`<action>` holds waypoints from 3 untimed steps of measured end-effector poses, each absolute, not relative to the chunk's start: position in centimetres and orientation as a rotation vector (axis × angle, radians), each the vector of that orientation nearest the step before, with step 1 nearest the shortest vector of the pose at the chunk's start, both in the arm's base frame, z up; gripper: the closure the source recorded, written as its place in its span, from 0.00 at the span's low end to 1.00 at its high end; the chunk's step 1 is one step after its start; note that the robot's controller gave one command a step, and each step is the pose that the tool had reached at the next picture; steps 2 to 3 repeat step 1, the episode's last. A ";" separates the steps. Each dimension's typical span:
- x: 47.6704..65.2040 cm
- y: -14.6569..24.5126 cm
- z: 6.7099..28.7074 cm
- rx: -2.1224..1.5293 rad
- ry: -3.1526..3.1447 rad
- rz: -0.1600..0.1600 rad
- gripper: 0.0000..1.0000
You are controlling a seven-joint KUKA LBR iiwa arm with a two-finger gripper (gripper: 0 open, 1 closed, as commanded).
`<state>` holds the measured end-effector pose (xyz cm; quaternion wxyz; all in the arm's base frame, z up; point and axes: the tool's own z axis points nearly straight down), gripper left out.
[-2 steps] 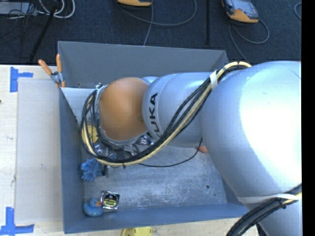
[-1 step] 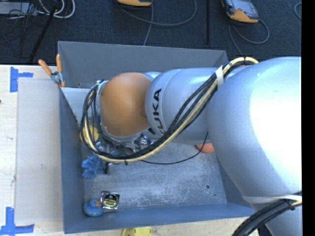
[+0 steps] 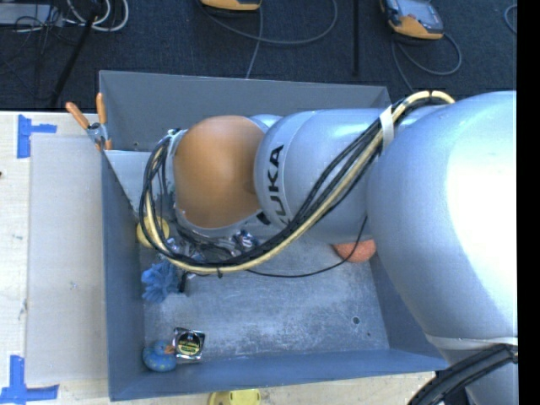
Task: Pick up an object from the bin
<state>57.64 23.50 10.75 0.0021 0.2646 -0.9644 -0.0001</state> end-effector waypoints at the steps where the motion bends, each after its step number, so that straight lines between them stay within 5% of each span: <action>1: 57.7 23.5 12.9 0.831 -3.029 -0.001 1.00; 3: 57.7 23.5 12.9 0.831 -3.029 -0.001 1.00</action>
Offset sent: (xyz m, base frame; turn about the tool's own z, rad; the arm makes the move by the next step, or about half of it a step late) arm -0.0001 -0.0001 0.0210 0.0000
